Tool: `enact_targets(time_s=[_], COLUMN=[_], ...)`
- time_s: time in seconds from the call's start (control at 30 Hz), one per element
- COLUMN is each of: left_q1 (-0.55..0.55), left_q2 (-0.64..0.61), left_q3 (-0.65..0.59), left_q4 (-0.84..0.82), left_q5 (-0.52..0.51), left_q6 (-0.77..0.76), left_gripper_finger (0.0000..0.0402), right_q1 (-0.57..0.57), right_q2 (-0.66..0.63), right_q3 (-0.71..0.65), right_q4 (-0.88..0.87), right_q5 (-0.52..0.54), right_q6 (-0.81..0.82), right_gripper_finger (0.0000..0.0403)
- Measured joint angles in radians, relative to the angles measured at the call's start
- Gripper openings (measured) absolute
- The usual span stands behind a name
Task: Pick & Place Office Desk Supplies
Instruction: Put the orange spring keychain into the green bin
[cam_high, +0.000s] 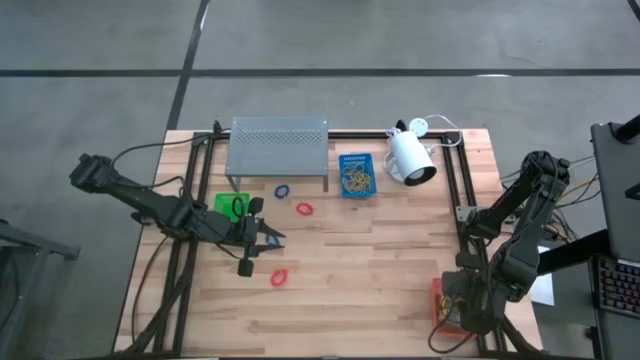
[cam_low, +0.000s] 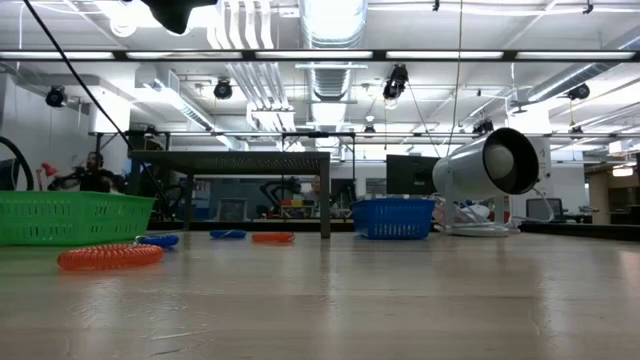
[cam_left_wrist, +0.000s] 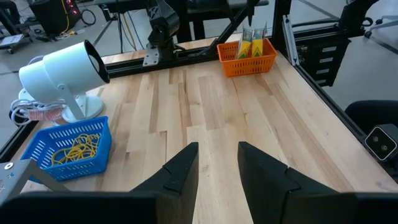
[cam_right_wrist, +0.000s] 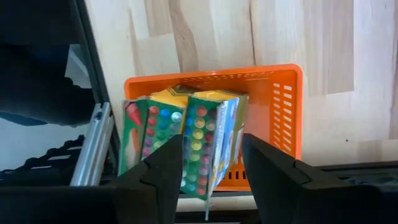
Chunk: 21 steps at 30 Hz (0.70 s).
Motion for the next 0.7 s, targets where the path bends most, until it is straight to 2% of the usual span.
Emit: enact_targets(time_s=[0.3,0.43,0.57,0.7], left_q1=[0.0,0.0,0.0,0.0], left_q2=[0.0,0.0,0.0,0.0], left_q3=[0.0,0.0,0.0,0.0], left_q4=[0.0,0.0,0.0,0.0], left_q5=[0.0,0.0,0.0,0.0], left_q6=[0.0,0.0,0.0,0.0], left_gripper_finger=[0.0117,0.0117,0.0117,0.0117], right_q1=[0.0,0.0,0.0,0.0], right_q2=[0.0,0.0,0.0,0.0], right_q3=[0.05,0.095,0.151,0.186], right_q4=[-0.032,-0.076,-0.133,-0.159], right_q5=[0.008,0.056,0.163,0.374], right_q6=[0.0,0.0,-0.001,-0.029], right_gripper_finger=[0.0157,0.0155,0.0159,0.0162])
